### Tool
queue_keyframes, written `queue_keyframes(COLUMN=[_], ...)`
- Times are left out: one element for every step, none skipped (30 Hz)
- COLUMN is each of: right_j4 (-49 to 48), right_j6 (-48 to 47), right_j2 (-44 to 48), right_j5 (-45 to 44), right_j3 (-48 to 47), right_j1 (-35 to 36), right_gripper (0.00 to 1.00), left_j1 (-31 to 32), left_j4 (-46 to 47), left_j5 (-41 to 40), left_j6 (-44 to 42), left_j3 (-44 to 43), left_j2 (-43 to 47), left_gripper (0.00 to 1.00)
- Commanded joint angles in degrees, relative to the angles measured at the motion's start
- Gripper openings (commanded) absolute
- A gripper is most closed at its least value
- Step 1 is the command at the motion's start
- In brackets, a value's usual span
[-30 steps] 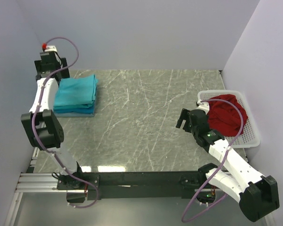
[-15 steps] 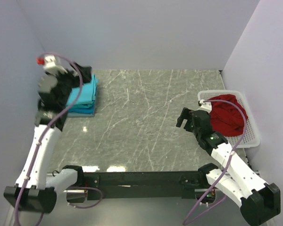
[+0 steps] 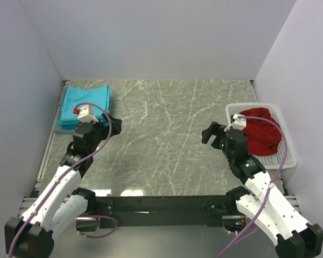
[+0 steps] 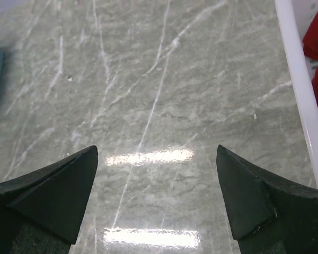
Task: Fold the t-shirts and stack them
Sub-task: Reset both grippers
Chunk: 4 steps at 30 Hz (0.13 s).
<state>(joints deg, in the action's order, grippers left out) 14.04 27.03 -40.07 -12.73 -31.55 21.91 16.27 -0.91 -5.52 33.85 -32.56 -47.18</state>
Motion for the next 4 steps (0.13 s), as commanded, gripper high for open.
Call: queue_keyframes(right_j4=[-4.55,-4.55,-4.29,-4.03], right_j6=[-1.10,-0.58,-0.14,0.04], right_j2=[2.01,2.02,1.93,1.76], right_j5=[0.86,0.78,0.69,0.69], right_j3=[1.49,1.23,0.79,0.44], right_j1=[-0.20,-0.29,-0.29,-0.29], right_gripper=[0.98,0.98,0.99,0.99], left_j1=[0.08,0.08,0.08,0.08], left_j4=[5.38,5.65,5.48,5.13], left_j5=[-3.98,-3.71,-3.71,-3.62], left_j6=[0.87,0.70,0.78,0.78], left_j3=[2.40,2.93,3.02,2.94], left_j2=[5.32,6.04,6.65,7.70], left_gripper=[0.99,0.99,1.00,0.99])
